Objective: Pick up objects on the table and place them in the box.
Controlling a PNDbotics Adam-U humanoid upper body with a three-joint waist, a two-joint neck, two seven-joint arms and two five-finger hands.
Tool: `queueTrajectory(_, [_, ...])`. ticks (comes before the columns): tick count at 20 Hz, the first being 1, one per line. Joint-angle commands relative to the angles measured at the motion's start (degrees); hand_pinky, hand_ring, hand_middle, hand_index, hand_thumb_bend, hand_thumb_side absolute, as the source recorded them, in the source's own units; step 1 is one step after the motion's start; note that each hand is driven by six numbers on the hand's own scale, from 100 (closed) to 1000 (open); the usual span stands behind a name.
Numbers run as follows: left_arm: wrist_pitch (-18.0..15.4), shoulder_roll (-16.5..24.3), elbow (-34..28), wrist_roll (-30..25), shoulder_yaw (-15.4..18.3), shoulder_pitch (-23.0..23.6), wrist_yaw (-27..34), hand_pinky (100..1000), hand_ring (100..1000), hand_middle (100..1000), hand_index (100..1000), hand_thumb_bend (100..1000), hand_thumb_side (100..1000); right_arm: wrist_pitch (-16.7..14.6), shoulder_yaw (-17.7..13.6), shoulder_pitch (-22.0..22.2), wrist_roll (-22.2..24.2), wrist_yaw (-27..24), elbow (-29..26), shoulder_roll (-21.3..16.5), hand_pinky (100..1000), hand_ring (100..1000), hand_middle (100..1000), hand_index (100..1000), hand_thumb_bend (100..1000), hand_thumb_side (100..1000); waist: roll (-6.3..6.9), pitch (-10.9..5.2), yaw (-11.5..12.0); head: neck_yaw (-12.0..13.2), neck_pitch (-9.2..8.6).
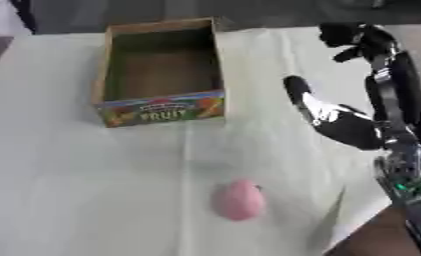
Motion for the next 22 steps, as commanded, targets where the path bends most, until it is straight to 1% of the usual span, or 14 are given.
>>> queueTrajectory(1, [0.0,0.9,-1.1,0.1,0.4,-0.1,-0.2,709,657,621,804,100,694,-0.4,0.4,-1.0,2.9,1.6,-1.1,-3.5,629,729,711,852,447,618,-0.07,-1.18,0.0,-0.2,-0.45])
queueTrajectory(3, [0.0,1.0,-1.1,0.1,0.4,-0.1,-0.2,709,657,621,804,100,694,-0.7,1.7,-1.2,4.7,2.7,-1.1,-5.3,633,730,713,860,445,580,-0.15,-1.20,0.1,-0.3,-0.38])
queueTrajectory(4, [0.0,1.1,-1.1,0.1,0.4,-0.1,-0.2,709,657,621,803,100,694,-0.9,2.4,-1.3,5.6,3.1,-1.1,-6.4,639,731,710,868,444,542,-0.22,-1.21,0.1,-0.3,-0.35])
queueTrajectory(9, [0.0,1.3,-1.1,-0.1,0.2,-0.1,-0.2,709,657,621,803,100,694,-1.3,7.2,-1.9,9.9,6.2,-1.1,-13.0,660,743,706,874,443,546,-0.63,-1.32,0.4,-0.6,-0.27])
queueTrajectory(12, [0.0,1.4,-1.1,-0.3,0.0,-0.1,-0.1,710,657,621,803,100,694,-1.0,8.7,-2.5,12.4,6.6,-1.1,-16.8,680,755,703,878,448,557,-0.74,-1.35,0.7,-0.8,-0.31])
queueTrajectory(15, [0.1,1.5,-1.1,-0.4,-0.1,-0.2,0.0,710,657,621,803,100,695,-0.7,10.9,-3.0,14.9,6.8,-1.1,-20.0,690,763,713,888,453,552,-0.88,-1.34,1.0,-1.1,-0.34])
queueTrajectory(16, [0.1,1.5,-1.1,-0.5,-0.2,-0.2,0.1,710,657,621,803,100,694,-0.5,11.3,-3.5,17.3,6.7,-1.1,-20.6,694,766,713,895,455,545,-0.91,-1.37,1.0,-1.2,-0.30])
queueTrajectory(18, [0.1,1.5,-1.1,-0.5,-0.2,-0.2,0.1,710,657,621,803,100,694,-0.6,10.4,-5.8,26.3,5.1,-1.1,-21.2,697,768,713,915,456,536,-0.97,-1.44,1.0,-1.2,-0.24])
queueTrajectory(19, [0.1,1.5,-1.1,-0.6,-0.2,-0.2,0.1,710,657,621,803,100,694,-0.8,10.2,-6.9,29.6,4.1,-1.1,-21.5,698,770,715,923,457,531,-1.00,-1.46,1.1,-1.2,-0.19])
queueTrajectory(21, [0.1,1.5,-1.1,-0.7,-0.3,-0.2,0.1,710,657,621,803,100,694,-0.7,10.3,-8.6,34.2,2.4,-1.1,-22.1,704,777,725,934,461,523,-1.04,-1.50,1.2,-1.2,-0.15])
queueTrajectory(22, [0.1,1.6,-1.1,-0.7,-0.3,-0.2,0.2,710,657,621,802,100,699,-0.5,10.6,-9.2,35.9,1.8,-1.1,-22.4,705,782,738,948,467,540,-1.06,-1.51,1.3,-1.3,-0.15])
